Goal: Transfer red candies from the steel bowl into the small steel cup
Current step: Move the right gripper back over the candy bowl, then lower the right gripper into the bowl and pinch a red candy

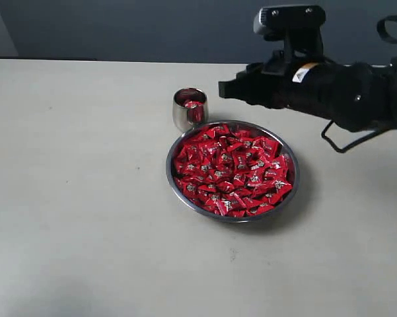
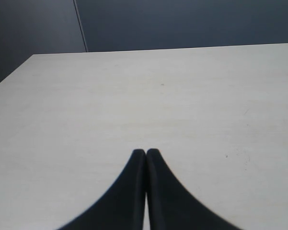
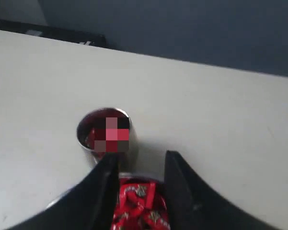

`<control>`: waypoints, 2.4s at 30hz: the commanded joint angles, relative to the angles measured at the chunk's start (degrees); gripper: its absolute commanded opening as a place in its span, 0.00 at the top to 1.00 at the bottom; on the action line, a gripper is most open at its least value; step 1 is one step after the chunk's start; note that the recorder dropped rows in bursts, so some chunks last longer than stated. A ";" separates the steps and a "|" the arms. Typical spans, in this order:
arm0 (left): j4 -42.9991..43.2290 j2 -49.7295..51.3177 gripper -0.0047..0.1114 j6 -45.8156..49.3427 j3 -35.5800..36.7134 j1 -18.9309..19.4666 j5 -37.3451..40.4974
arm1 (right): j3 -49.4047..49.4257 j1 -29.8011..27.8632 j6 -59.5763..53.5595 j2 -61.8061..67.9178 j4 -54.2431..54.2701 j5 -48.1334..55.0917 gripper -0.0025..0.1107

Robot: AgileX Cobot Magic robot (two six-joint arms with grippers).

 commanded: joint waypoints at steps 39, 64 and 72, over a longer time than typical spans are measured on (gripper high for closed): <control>0.13 -0.27 0.96 -0.08 0.26 -0.27 -0.45 | -23.73 -7.37 7.78 13.28 -13.70 69.30 0.69; 0.13 -0.27 0.96 -0.08 0.26 -0.27 -0.45 | -23.73 -7.37 7.78 21.90 -12.86 68.58 0.69; 0.13 -0.27 0.96 -0.08 0.26 -0.27 -0.45 | -23.73 -7.37 7.78 24.21 -15.02 69.94 0.69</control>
